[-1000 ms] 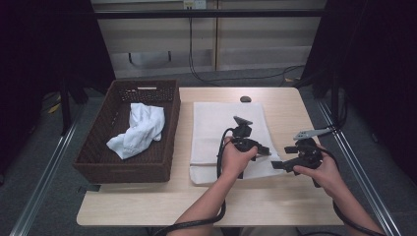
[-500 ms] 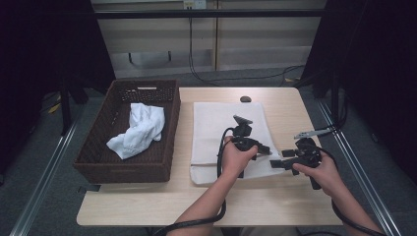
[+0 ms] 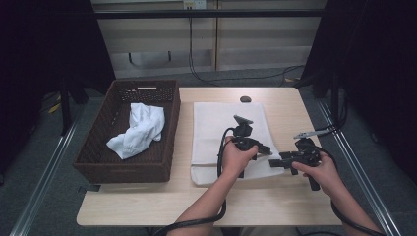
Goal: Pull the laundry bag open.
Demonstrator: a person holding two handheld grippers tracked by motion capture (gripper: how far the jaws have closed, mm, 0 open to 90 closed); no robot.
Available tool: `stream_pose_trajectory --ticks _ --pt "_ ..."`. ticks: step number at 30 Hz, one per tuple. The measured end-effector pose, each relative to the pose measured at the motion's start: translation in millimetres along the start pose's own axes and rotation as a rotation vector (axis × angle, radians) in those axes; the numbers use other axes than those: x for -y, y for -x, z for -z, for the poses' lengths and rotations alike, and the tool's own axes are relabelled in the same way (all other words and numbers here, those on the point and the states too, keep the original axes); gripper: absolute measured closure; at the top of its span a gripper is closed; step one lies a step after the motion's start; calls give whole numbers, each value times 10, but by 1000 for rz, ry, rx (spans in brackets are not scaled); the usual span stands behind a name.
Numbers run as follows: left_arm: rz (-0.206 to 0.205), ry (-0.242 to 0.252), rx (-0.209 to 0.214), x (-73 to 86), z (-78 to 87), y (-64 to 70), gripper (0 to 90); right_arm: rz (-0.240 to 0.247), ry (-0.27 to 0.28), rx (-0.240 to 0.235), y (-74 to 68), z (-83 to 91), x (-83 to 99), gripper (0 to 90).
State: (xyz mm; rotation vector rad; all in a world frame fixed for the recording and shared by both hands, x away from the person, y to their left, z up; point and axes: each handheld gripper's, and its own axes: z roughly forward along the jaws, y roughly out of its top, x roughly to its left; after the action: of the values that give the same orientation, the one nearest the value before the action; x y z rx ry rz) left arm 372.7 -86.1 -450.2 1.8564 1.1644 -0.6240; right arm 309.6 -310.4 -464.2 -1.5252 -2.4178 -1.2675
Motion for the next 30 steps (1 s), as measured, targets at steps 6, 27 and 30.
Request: stream_pose_trajectory --ticks 6,27,30 --pt "-5 1 1 -6 7 0 874 -43 -2 -15 -7 -17 -11 322" --pt "1 4 14 15 14 -5 873 -172 -30 -42 -11 -35 -22 527" --pt "-3 -3 8 24 22 -37 872 -185 -23 -38 -7 -14 -25 592"
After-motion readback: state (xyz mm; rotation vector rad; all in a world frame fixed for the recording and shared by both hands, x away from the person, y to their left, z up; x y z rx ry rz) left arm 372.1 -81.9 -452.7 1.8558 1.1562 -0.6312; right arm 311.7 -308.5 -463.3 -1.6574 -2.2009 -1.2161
